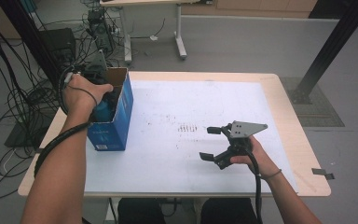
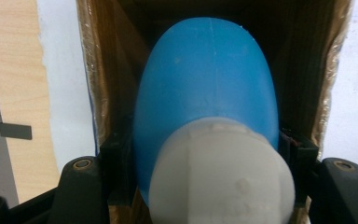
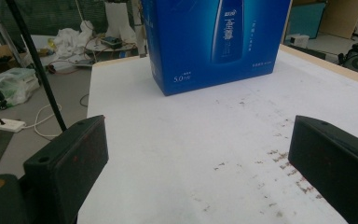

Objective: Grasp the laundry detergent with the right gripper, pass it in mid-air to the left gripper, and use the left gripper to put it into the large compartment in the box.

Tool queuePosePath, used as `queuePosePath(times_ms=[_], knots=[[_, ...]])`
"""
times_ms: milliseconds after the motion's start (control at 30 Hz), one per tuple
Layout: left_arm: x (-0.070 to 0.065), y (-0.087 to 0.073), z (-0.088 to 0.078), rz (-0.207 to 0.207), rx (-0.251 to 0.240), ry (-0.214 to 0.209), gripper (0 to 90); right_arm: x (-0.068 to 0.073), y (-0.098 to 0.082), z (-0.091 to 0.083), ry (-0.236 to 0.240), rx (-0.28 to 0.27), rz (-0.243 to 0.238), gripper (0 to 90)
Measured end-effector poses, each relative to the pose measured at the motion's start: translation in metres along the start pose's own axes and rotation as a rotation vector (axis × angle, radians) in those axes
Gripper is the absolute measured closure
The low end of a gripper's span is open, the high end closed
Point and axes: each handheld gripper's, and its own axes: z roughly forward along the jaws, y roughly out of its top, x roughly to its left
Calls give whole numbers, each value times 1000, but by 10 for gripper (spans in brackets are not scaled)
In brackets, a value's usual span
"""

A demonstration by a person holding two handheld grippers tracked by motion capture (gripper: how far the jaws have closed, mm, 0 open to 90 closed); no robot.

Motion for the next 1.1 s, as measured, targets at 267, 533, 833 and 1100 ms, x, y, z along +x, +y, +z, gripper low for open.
queuePosePath(times_ms=[267, 533, 833, 1100], knots=[[0, -1, 7, 8, 1, -6, 376, 0, 0, 0, -1, 1, 2, 49], [-3, -3, 12, 18, -1, -2, 376, 0, -1, 0, -2, 3, 4, 50], [-3, -1, 12, 18, 3, -1, 376, 1, -1, 1, -3, 0, 6, 50], [-2, -2, 13, 17, -1, -3, 376, 0, -2, 1, -5, 7, 10, 50]])
